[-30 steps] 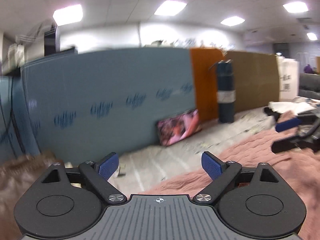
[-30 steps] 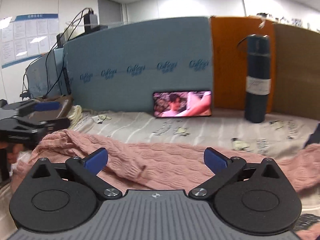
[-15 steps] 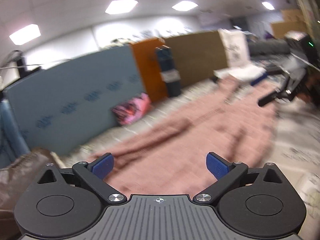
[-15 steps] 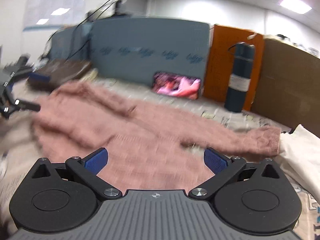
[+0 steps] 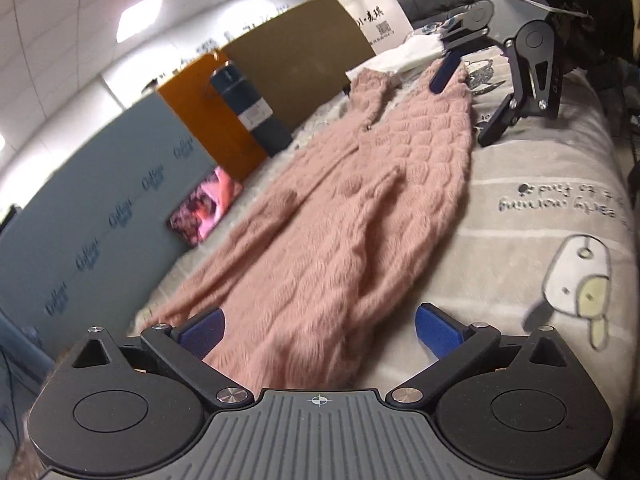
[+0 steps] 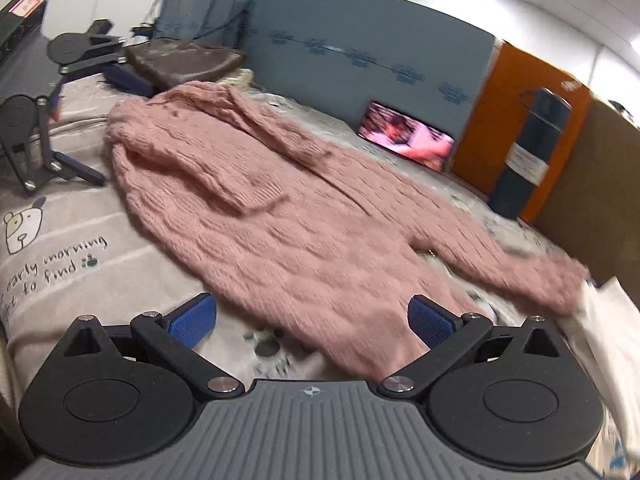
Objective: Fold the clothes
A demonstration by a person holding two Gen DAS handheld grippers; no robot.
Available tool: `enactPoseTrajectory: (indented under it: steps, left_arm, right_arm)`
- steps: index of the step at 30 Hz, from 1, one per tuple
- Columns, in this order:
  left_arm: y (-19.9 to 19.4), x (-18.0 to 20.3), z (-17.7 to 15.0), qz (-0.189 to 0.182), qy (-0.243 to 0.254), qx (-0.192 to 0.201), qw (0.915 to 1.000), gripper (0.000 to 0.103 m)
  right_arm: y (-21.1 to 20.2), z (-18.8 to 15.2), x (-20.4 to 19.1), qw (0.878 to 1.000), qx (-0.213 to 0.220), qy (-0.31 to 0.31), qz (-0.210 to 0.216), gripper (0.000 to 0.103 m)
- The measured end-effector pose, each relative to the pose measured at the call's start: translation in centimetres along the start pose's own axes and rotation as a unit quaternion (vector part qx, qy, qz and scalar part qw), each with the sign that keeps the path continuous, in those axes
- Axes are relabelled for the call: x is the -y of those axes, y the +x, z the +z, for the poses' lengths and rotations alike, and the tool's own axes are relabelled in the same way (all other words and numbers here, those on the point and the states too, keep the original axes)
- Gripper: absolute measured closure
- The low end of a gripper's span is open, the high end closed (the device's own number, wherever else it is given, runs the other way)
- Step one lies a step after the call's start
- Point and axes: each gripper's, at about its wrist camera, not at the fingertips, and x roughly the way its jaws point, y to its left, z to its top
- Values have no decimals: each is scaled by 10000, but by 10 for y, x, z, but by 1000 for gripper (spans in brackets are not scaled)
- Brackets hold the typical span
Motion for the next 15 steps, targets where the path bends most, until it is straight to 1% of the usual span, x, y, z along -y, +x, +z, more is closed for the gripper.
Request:
enactPoseTrajectory:
  steps: [3, 5, 8, 10, 11, 12, 14, 15]
  left_arm:
    - [5, 5, 4, 129, 183, 145, 9996, 0]
    - [7, 3, 3, 156, 214, 210, 9994, 0]
    - [7, -7, -6, 292, 128, 148, 9994, 0]
    - [6, -13, -12, 413, 43, 78, 9991, 1]
    - [5, -15, -14, 426, 17, 90, 9990, 2]
    - [4, -17, -16, 418, -4, 107, 9991, 7]
    - [3, -18, -18, 234, -6, 169, 9996, 18]
    - [3, -19, -18, 115, -21, 188, 9998, 31]
  right_arm:
    - [12, 10, -7, 9996, 75, -206, 167, 0]
    - [16, 14, -9, 9992, 109, -294, 262, 0]
    - [15, 12, -3, 9989, 105, -295, 336, 0]
    - [12, 6, 7, 9993, 86, -147, 332, 0]
    - [9, 3, 13, 9996, 56, -49, 257, 0]
    - [8, 1, 18, 10000, 16, 2, 99, 0]
    - [4, -4, 28, 9997, -68, 80, -220, 1]
    - [3, -6, 33, 9995, -81, 127, -265, 5]
